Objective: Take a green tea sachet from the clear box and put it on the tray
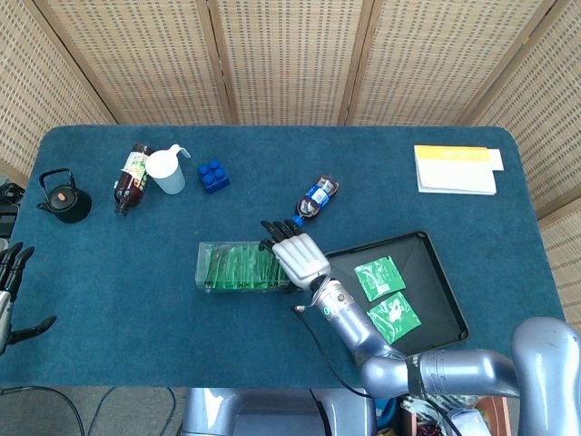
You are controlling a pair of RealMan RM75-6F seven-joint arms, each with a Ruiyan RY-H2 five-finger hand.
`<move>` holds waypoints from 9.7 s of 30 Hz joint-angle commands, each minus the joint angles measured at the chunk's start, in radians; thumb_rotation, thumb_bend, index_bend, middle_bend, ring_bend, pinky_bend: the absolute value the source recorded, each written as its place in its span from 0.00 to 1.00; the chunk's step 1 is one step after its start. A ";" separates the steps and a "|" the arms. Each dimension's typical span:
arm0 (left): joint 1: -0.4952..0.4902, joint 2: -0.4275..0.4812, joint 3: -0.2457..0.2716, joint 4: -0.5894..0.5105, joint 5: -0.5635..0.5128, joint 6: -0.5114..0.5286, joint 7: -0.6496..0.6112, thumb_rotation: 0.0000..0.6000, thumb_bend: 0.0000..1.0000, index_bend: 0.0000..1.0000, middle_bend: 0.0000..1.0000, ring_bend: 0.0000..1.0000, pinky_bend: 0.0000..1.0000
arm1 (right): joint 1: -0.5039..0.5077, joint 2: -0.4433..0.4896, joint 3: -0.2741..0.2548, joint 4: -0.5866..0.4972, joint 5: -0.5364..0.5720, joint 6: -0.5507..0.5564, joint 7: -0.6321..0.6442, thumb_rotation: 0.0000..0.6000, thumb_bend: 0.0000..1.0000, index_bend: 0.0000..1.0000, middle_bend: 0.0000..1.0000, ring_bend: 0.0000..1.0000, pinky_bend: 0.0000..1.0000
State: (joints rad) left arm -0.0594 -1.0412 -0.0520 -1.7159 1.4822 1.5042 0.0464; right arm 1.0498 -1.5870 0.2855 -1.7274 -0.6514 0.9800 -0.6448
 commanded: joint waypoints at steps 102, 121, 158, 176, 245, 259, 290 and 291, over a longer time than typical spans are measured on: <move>-0.039 0.053 -0.016 0.036 -0.073 -0.097 -0.190 1.00 0.10 0.00 0.00 0.00 0.00 | 0.362 -0.225 0.120 0.448 0.353 -0.044 -0.209 1.00 0.95 0.66 0.00 0.00 0.00; -0.036 0.057 -0.007 0.025 -0.052 -0.087 -0.189 1.00 0.10 0.00 0.00 0.00 0.00 | 0.380 -0.155 0.148 0.256 0.552 0.148 -0.409 1.00 0.95 0.56 0.00 0.00 0.00; -0.029 0.059 0.014 0.012 0.006 -0.059 -0.182 1.00 0.10 0.00 0.00 0.00 0.00 | 0.049 0.132 -0.101 0.003 -0.157 0.104 -0.005 1.00 0.22 0.36 0.00 0.00 0.00; -0.037 0.046 0.013 0.015 -0.011 -0.073 -0.150 1.00 0.10 0.00 0.00 0.00 0.00 | -0.002 0.067 -0.157 0.217 -0.458 -0.007 0.176 1.00 0.22 0.42 0.01 0.00 0.00; -0.051 0.043 0.010 0.019 -0.038 -0.103 -0.146 1.00 0.10 0.00 0.00 0.00 0.00 | -0.024 -0.028 -0.157 0.409 -0.572 -0.103 0.102 1.00 0.55 0.57 0.02 0.00 0.00; -0.052 0.045 0.011 0.018 -0.038 -0.106 -0.149 1.00 0.10 0.00 0.00 0.00 0.00 | -0.037 -0.039 -0.160 0.425 -0.594 -0.103 0.111 1.00 0.59 0.61 0.03 0.00 0.00; -0.045 0.052 0.020 0.011 -0.009 -0.085 -0.163 1.00 0.10 0.00 0.00 0.00 0.00 | -0.133 0.263 -0.080 0.069 -0.738 0.097 0.131 1.00 0.59 0.61 0.04 0.00 0.00; -0.044 0.053 0.021 0.010 -0.006 -0.083 -0.164 1.00 0.10 0.00 0.00 0.00 0.00 | -0.141 0.281 -0.079 0.051 -0.743 0.105 0.130 1.00 0.59 0.61 0.04 0.00 0.00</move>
State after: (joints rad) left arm -0.1041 -0.9884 -0.0318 -1.7057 1.4750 1.4204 -0.1167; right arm 0.9243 -1.3318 0.2013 -1.6505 -1.3845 1.0690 -0.5084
